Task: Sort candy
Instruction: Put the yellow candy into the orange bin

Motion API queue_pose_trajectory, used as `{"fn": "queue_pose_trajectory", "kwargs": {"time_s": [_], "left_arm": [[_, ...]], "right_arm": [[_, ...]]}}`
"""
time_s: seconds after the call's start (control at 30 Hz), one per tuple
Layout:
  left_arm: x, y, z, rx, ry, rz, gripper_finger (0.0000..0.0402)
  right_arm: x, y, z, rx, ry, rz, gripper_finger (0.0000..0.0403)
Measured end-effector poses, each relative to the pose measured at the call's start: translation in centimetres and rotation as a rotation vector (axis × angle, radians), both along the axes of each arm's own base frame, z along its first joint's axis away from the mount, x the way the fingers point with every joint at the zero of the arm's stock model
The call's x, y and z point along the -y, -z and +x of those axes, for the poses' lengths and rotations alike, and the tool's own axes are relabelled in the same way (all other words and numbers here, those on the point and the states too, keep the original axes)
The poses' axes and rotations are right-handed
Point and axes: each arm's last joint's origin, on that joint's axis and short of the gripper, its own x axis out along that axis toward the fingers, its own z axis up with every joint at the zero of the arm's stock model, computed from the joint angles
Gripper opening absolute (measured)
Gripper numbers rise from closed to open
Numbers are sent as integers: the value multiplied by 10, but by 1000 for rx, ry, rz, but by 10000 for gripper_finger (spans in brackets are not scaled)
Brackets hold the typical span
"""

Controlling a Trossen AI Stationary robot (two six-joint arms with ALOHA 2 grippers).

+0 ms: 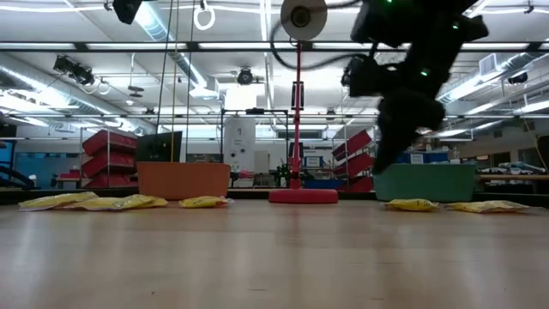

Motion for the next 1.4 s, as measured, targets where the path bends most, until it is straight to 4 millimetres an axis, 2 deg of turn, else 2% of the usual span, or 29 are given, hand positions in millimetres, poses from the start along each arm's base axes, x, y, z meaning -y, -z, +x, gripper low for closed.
{"fn": "queue_pose_trajectory", "kwargs": {"time_s": [0.17,0.27,0.47,0.77,1.07,1.4], "left_arm": [[-2,8,4,-11,-10,-2,76],[-3,12,6,-17,-12,-4,76],[-4,16,7,-20,-13,-5,76],[-4,17,8,-25,-13,-7,76],[-4,17,8,-27,-13,-5,76],[-4,17,8,-27,-12,-5,76]], "right_arm": [[-8,7,-25,-248,12,6,12],[-15,8,-33,-326,-28,1,21],[-23,8,-31,-297,-81,-19,63],[-20,8,-25,-248,-85,-87,124],[-16,18,-19,-200,-74,-82,130],[-14,36,-25,-202,-52,-83,130]]}}
